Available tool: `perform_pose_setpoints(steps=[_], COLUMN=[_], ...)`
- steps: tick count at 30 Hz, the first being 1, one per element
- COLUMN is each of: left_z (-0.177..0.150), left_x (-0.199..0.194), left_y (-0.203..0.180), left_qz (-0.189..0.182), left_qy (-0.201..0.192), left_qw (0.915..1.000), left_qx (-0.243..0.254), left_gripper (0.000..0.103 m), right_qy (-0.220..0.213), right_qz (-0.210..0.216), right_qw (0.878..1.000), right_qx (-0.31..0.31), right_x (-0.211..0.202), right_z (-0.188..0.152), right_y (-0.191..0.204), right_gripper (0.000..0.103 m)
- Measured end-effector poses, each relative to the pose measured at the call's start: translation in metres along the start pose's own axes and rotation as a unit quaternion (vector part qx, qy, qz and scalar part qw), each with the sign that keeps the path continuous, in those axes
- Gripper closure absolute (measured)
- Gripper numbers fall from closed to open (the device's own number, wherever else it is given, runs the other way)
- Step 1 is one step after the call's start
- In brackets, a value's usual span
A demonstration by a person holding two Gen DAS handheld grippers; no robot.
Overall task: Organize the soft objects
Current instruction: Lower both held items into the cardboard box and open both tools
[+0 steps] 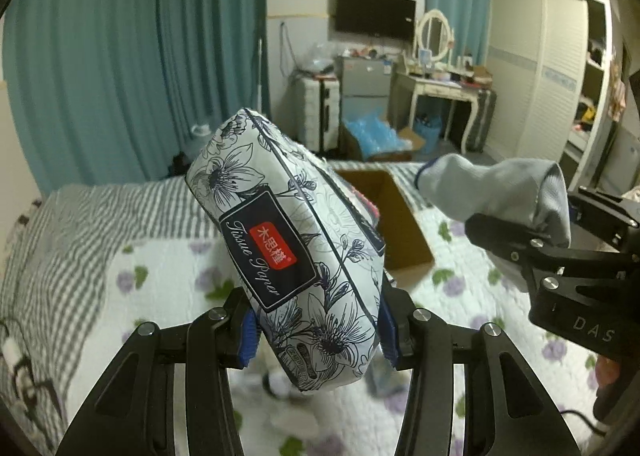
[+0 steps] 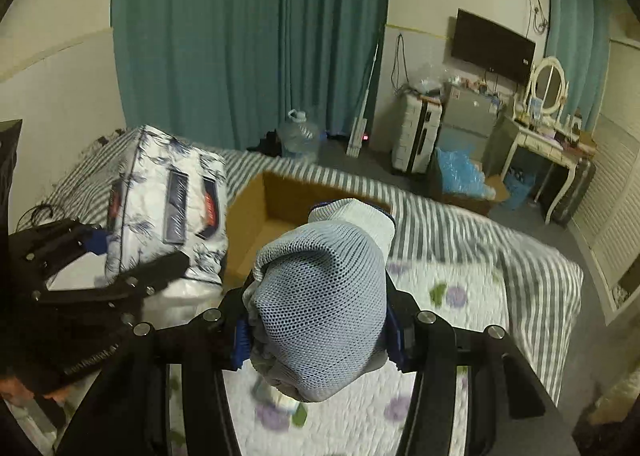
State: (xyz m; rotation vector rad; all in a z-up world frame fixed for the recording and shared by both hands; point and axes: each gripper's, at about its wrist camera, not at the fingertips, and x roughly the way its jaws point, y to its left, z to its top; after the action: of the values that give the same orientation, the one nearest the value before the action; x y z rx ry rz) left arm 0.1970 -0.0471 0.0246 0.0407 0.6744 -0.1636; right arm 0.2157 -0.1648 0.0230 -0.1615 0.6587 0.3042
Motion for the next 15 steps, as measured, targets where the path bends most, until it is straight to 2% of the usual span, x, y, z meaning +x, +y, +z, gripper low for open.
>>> perform_pose_setpoints(steps=[7,15], left_z=[0.027,0.029], left_x=[0.060,0.141], left_y=[0.004,0.015], left_qz=[0.019,0.023], left_qy=[0.011,0.053], left_qw=[0.9995,0.9982], left_qx=[0.023,0.019], left_gripper=[0.057,0.056], right_qy=[0.009,0.040], right_qz=[-0.005,0.008], right_qw=[1.000,0.999], right_qx=[0.009,0.030], right_x=[0.066,0.156], right_z=[0.035,0.046], right_y=[-0.015,-0.039], right_gripper=[0.052,0.052])
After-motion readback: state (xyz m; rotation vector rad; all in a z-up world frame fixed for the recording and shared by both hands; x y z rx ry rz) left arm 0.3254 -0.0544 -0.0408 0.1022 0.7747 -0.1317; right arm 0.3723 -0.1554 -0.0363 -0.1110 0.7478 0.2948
